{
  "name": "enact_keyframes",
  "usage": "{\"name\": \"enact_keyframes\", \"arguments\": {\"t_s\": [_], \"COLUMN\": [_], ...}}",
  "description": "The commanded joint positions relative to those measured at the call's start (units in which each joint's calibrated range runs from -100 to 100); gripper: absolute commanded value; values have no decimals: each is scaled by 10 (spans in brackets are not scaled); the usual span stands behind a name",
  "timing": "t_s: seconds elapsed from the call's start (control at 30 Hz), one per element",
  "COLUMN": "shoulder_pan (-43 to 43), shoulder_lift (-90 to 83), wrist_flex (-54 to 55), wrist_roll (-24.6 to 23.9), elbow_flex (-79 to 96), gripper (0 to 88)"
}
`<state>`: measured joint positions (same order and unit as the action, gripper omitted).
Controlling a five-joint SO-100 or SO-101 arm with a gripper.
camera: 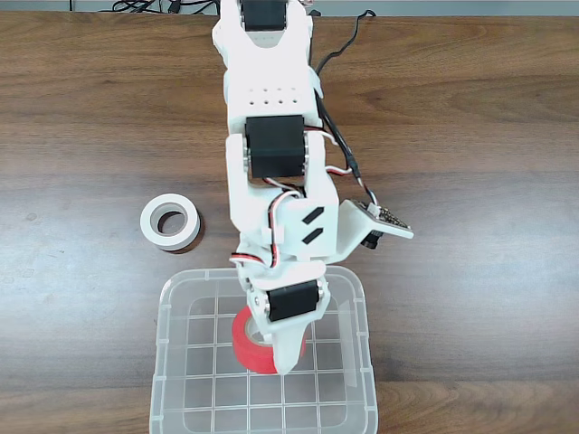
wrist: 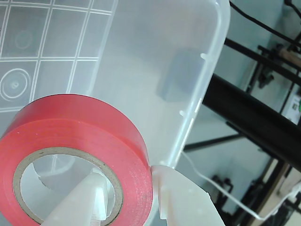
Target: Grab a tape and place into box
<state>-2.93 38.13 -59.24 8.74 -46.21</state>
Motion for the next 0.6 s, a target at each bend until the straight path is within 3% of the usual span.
{"name": "enact_keyframes", "arguments": {"t_s": [0.0, 0.13, 0.57], "shoulder_pan": [15, 16, 17], "shoulder_lift": [-27, -27, -26], "wrist_flex": [11, 10, -28], "wrist_roll": [-1, -2, -3], "elbow_flex": [-66, -66, -62], "gripper": [92, 194, 201]}}
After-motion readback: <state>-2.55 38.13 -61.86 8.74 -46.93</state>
